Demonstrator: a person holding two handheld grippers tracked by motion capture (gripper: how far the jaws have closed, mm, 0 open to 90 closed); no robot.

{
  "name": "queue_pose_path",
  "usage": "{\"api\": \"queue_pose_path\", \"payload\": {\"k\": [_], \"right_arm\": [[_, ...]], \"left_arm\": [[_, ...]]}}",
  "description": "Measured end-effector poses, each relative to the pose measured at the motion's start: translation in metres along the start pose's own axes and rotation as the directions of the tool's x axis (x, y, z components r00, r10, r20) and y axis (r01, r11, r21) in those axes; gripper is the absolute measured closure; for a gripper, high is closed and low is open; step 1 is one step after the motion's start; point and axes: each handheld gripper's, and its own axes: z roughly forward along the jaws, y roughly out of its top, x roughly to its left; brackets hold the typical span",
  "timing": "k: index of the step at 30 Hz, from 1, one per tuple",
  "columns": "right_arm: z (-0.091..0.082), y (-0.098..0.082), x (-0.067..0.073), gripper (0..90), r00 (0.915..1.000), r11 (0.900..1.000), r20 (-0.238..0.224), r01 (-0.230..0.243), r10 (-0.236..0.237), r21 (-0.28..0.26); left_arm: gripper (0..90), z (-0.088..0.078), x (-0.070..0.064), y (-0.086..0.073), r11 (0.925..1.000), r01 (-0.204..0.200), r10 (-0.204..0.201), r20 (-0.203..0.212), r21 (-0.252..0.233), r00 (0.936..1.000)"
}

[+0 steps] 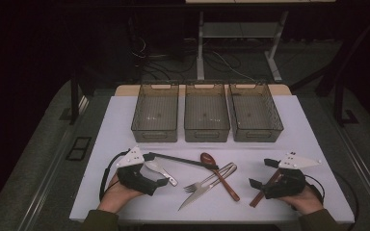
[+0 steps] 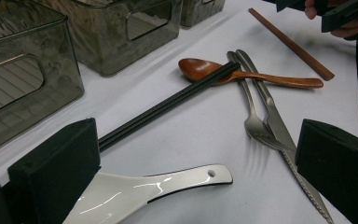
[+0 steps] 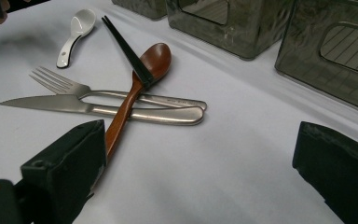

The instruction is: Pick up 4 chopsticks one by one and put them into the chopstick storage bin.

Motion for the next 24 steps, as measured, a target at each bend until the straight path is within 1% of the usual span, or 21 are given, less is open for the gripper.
{"api": "queue_pose_path", "payload": {"k": [5,11,12,13,17,20,21,24], "right_arm": [[0.000,0.000,-0.001,3.0,1.0000,1.000,0.003,0.001,-0.001,-0.002],[0.000,0.000,-0.001,3.0,0.9999,1.000,-0.012,-0.007,0.007,-0.006],[0.000,0.000,-0.001,3.0,0.9999,1.000,-0.014,-0.005,0.005,-0.006],[0.000,0.001,-0.001,3.0,0.9999,1.000,-0.014,-0.005,0.005,-0.006],[0.001,0.002,0.000,3.0,0.9999,1.000,-0.017,0.000,0.000,-0.009],[0.002,0.002,0.001,3.0,1.0000,1.000,-0.009,0.002,-0.002,0.001],[0.002,0.002,0.001,3.0,1.0000,1.000,-0.009,0.004,-0.004,0.000],[0.003,0.002,0.002,3.0,0.9999,1.000,-0.008,0.009,-0.009,0.004]], "left_arm": [[0.0,0.001,0.001,0.001,1.0000,-0.001,0.001,0.003,-0.008,1.0000],[0.2,0.004,0.003,0.004,1.0000,0.002,-0.002,0.005,-0.005,1.0000],[2.1,0.004,0.002,0.004,0.9999,-0.012,0.012,0.005,-0.005,0.9999],[3.4,0.005,0.002,0.004,0.9999,-0.016,0.016,0.007,0.000,0.9999],[5.2,0.006,0.001,0.006,0.9998,-0.019,0.019,0.013,0.001,0.9997],[9.7,0.007,0.002,0.008,0.9998,-0.021,0.021,0.021,-0.003,0.9996],[11.3,0.009,0.002,0.008,0.9995,-0.030,0.030,0.023,0.004,0.9993],[14.1,0.012,0.003,0.009,0.9994,-0.032,0.032,0.032,0.013,0.9990]]}}
